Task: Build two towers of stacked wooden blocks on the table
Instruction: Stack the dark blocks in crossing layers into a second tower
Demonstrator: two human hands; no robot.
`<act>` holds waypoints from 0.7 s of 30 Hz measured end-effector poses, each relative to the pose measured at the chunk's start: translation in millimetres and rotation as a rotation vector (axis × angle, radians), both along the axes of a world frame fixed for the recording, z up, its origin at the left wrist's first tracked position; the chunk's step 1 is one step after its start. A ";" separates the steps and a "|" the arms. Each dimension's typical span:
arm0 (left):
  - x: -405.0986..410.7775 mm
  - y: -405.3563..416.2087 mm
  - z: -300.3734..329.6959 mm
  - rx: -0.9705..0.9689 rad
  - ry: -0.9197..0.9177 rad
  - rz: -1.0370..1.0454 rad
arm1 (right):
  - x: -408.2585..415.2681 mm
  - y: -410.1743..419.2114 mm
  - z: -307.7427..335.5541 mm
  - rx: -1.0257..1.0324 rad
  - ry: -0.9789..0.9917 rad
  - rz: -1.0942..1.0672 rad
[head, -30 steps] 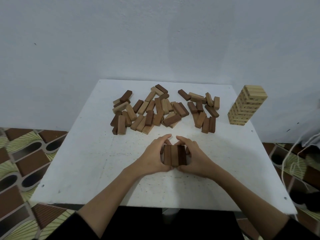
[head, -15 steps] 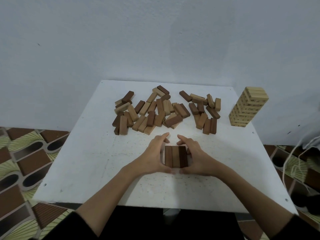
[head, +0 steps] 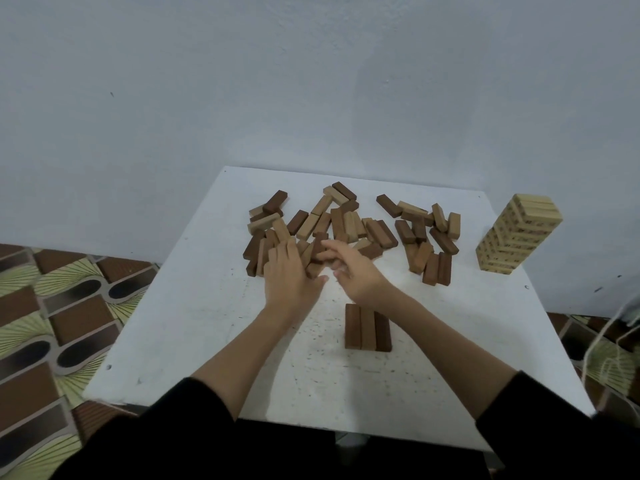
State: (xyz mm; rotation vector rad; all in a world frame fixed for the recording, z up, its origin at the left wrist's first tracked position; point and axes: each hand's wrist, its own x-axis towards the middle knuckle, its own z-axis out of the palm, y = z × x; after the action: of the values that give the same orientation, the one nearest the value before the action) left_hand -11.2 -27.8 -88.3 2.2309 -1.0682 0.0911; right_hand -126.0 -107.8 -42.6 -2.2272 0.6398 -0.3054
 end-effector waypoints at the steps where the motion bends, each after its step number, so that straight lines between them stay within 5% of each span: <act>1: 0.9 -1.7 -0.5 -0.014 -0.013 0.004 | 8.3 1.8 -2.4 0.012 0.038 0.015; 9: 8.9 6.4 4.1 0.057 0.093 -0.043 | 15.7 -9.5 -12.1 0.049 0.098 -0.069; 17: 33.7 52.1 7.1 0.159 0.299 -0.478 | 6.2 -4.8 -3.9 0.064 0.182 0.010; 21: 37.3 61.9 3.0 0.134 0.344 -0.497 | 10.0 6.4 -8.5 0.053 0.251 0.051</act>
State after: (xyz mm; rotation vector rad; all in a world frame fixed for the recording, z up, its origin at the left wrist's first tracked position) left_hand 26.1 34.1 -85.3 1.9292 -1.4199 -0.5694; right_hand -116.0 -101.3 -51.1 -2.2451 0.7127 0.0181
